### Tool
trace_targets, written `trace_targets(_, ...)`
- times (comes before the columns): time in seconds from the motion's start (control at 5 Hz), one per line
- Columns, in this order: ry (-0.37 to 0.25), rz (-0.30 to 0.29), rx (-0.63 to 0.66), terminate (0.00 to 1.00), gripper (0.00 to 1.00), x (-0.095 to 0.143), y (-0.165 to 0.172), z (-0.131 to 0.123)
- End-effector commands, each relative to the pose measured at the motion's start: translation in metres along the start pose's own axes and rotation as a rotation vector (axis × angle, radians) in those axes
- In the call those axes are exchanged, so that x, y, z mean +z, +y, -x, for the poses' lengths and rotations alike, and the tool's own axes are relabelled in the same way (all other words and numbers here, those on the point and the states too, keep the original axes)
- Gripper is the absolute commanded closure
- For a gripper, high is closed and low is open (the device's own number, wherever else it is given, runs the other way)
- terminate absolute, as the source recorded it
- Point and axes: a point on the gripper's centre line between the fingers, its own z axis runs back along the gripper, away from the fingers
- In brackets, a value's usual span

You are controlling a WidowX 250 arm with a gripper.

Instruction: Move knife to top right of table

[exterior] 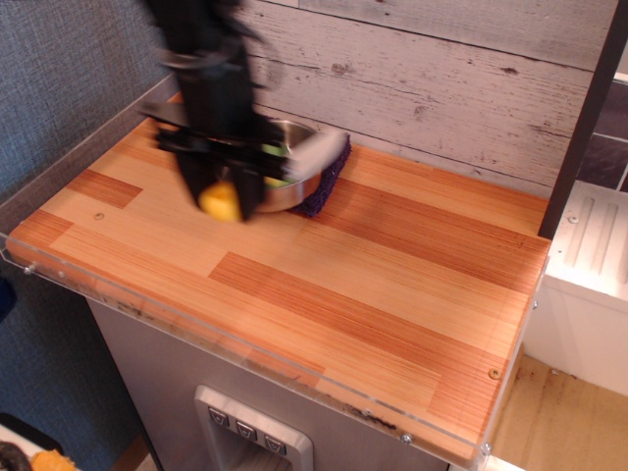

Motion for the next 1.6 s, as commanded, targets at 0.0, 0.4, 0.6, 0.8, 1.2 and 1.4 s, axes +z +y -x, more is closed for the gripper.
trace_targets(0.0, 0.042, 0.068, 0.063, 0.00, 1.00, -0.022, -0.088, -0.047)
trace_targets(0.4, 0.022, 0.041, 0.194, 0.00, 1.00, -0.035, -0.086, -0.075)
trace_targets(0.6, 0.045, -0.047, 0.165, 0.00, 1.00, -0.034, -0.082, -0.074)
trace_targets(0.8, 0.109, -0.173, 0.059, 0.00, 0.00, -0.073, -0.076, -0.074)
trace_targets(1.2, 0.054, -0.131, 0.068, 0.00, 0.00, -0.073, -0.087, -0.079)
trace_targets(1.4, -0.063, -0.037, 0.156, 0.00, 0.00, -0.017, -0.041, -0.027)
